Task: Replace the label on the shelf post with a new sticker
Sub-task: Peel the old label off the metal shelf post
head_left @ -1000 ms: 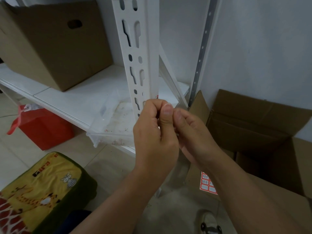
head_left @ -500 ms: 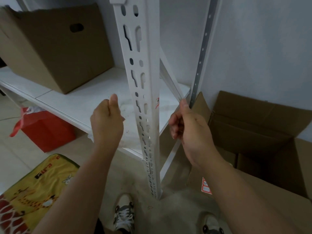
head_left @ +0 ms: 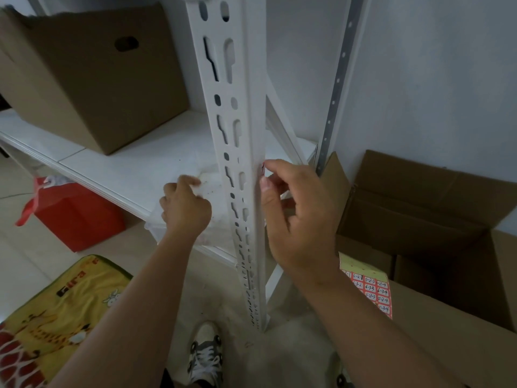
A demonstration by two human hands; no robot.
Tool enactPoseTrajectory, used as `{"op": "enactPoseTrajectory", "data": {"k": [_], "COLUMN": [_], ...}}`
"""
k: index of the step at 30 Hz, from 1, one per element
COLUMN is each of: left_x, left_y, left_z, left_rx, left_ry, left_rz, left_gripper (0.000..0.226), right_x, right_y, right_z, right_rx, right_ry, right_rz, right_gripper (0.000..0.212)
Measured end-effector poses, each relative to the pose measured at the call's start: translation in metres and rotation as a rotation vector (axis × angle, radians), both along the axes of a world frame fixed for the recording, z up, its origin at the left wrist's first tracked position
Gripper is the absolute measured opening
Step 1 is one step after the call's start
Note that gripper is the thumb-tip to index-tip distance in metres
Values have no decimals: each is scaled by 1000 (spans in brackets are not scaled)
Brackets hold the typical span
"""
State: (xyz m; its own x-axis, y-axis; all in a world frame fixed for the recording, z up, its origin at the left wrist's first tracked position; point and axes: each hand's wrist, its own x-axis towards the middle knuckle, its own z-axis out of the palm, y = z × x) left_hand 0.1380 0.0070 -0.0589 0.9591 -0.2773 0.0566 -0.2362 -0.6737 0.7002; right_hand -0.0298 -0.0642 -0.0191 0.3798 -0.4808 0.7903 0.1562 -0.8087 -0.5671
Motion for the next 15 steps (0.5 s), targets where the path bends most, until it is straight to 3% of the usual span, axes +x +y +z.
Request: {"op": "enactPoseTrajectory", "data": {"k": [2,7,12,15], "left_x": [-3,-29,-66,-80], "left_y": [-1,-9,-13,-14], "left_z": [1,23,41,47], "left_rx": [-170,-511,-667,-746], "left_ry": [100,98,65,206], "left_rz": [-63,-62,-146,-98], "left_gripper": [53,25,38,46], "right_x": [2,5,4,3], "right_y": [3,8,6,5], "right_z": [-2,-7,-8,-9], "right_rx": [-73,-130,-139,-121], "right_ry": [-40,-78,-56,-24], "right_rz": [-30,-63,-75,-61], "right_gripper": [20,25,26,27]}}
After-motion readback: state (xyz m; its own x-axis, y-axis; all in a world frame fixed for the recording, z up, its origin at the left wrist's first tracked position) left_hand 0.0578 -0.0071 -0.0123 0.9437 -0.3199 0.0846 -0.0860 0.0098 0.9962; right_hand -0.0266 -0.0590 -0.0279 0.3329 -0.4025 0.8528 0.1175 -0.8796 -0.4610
